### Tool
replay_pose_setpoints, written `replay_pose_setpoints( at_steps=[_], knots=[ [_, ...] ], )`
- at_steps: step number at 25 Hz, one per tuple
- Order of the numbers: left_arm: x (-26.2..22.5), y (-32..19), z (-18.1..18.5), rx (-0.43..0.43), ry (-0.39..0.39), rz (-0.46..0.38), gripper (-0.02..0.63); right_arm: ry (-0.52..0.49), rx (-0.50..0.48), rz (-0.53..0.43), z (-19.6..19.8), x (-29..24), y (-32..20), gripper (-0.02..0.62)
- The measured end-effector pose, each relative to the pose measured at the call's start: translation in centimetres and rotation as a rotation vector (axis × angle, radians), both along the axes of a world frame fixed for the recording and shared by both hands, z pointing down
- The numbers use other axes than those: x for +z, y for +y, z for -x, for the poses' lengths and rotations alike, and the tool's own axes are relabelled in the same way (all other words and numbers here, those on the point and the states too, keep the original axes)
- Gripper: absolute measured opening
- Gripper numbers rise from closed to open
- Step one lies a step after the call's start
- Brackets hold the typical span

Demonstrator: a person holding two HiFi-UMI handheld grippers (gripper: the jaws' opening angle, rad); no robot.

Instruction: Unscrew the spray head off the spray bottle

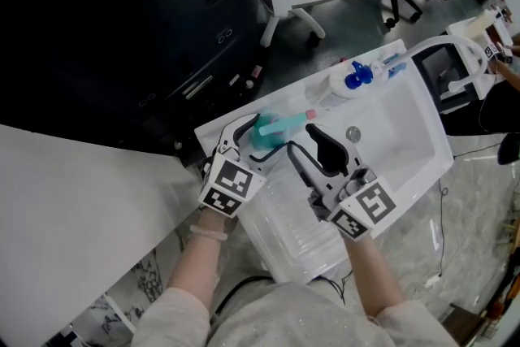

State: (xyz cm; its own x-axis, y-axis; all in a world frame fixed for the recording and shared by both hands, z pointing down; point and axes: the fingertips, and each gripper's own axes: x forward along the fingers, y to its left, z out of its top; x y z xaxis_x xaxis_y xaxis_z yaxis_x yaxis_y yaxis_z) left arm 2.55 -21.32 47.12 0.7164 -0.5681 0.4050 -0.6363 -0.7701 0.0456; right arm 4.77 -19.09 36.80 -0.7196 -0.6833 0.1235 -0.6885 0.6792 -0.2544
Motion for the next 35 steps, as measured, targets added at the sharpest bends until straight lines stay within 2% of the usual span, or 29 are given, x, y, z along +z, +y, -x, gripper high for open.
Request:
replay_pose_setpoints(
  at_steps=[6,14,16,21,30,35],
  knots=[
    [0.0,0.0,0.0,-0.002,0.000,0.002,0.334,-0.055,-0.050,0.033,2.7,-0.7,-0.9,0.266],
    [0.0,-0.1,0.0,-0.008,0.002,0.002,0.334,0.112,-0.066,0.010,4.6,0.4,-1.2,0.276],
    [0.0,-0.1,0.0,-0.008,0.003,0.002,0.334,0.133,-0.052,0.003,4.3,0.5,-1.2,0.256],
    [0.0,-0.1,-0.1,-0.010,0.006,0.004,0.334,0.134,-0.034,0.008,2.8,0.6,-0.8,0.256],
    [0.1,-0.1,0.0,-0.008,0.011,0.009,0.334,0.087,0.078,0.041,-1.2,0.8,-2.0,0.234],
    [0.0,-0.1,0.0,-0.009,0.010,0.009,0.334,0.063,0.106,0.046,-1.8,0.8,-3.5,0.224]
  ],
)
